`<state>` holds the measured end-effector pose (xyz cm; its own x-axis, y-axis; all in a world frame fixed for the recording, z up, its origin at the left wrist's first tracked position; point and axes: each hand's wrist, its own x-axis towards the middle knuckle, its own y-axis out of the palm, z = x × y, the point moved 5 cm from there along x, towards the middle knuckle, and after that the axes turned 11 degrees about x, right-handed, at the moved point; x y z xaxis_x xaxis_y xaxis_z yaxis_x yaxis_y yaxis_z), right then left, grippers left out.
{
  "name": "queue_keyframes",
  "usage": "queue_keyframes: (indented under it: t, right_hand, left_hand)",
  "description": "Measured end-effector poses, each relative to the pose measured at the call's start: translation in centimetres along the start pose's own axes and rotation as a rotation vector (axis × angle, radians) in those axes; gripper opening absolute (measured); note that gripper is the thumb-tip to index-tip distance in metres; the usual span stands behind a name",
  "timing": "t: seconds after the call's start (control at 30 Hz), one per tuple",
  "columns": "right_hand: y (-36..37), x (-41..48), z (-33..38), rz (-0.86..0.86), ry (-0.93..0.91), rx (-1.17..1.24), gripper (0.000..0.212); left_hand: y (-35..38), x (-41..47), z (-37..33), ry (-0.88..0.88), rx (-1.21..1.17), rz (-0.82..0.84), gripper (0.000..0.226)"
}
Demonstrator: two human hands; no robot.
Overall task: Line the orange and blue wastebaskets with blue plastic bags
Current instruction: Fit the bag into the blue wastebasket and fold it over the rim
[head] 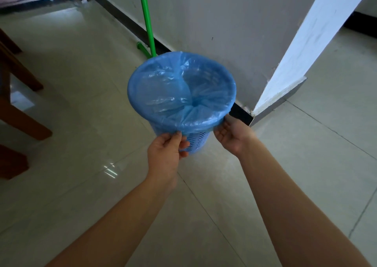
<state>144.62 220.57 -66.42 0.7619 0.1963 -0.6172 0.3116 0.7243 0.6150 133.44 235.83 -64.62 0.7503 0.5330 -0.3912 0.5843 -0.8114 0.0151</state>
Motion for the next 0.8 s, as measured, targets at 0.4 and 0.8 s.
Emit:
queue_keyframes:
  t: [0.4,0.8]
  right_hand:
    - [1.1,1.2,0.9,0.015,-0.175,-0.061,0.020]
    - [0.2,-2.4,1.5,-0.349,-0.522,-0.228,0.061]
  left_hand:
    - [-3.6,4.3,-5.6,0.107,-0.022,-0.280,0.035]
    - [-1.9,2.8,-1.4,-0.173,-0.187,-0.154,0.040]
